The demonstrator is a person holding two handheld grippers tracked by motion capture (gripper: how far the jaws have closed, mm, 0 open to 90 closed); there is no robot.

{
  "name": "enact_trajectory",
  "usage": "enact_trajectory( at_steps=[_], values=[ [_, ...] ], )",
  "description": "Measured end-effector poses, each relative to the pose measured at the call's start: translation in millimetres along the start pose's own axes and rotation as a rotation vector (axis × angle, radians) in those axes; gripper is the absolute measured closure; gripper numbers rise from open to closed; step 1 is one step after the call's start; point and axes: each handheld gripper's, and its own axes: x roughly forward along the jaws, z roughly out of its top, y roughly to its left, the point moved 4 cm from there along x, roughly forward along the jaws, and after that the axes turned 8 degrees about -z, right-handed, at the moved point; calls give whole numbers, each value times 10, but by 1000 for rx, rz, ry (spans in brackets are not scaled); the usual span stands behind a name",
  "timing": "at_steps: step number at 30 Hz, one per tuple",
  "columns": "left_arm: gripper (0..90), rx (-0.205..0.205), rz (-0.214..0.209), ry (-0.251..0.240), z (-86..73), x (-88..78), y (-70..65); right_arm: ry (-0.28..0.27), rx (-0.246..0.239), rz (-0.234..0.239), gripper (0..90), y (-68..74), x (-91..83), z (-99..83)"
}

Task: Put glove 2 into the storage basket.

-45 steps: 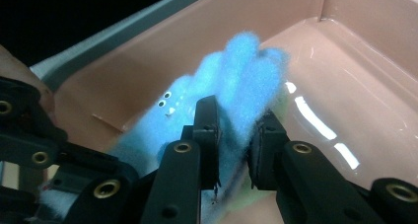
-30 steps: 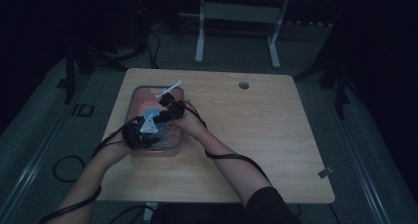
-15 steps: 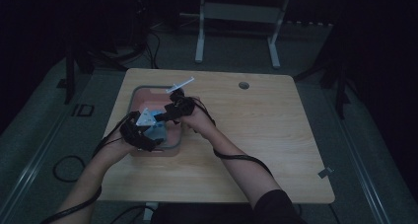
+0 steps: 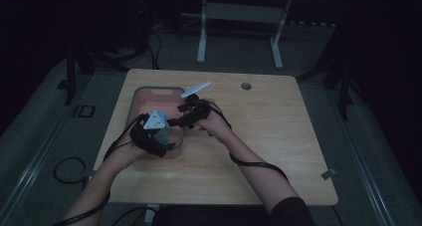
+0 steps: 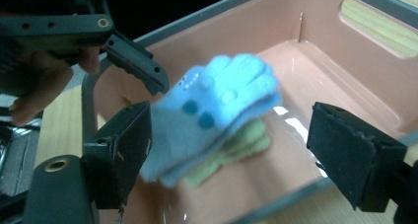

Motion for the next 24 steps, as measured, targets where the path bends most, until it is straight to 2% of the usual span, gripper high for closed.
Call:
enact_trajectory(
  at_steps=[1, 2, 5, 8, 12, 17, 19, 21, 24],
  values=[
    [25, 5, -9, 0, 14, 11, -23, 0, 0, 0, 174, 0, 0, 0],
    [25, 17, -43, -3, 54, 29, -77, -11, 23, 2, 175, -5, -57, -50],
    [25, 22, -61, -17, 106, 36, -122, -14, 22, 0, 174, -9, -115, -117],
    [25, 28, -92, -51, 205, 64, -210, -6, 8, -19, 172, -29, -218, -252],
    [25, 49, -99, -56, 262, 110, -291, 3, 5, -39, 168, -69, -282, -326],
    [25, 62, -124, -54, 307, 202, -399, 2, 6, -56, 169, -121, -340, -422],
    [25, 68, -149, -52, 336, 245, -460, 8, 4, -62, 169, -132, -351, -458],
    [25, 84, -158, -45, 360, 268, -501, 9, 10, -65, 169, -153, -376, -522],
    [25, 88, -169, -57, 392, 292, -547, 16, 11, -73, 169, -166, -398, -587]
  ],
)
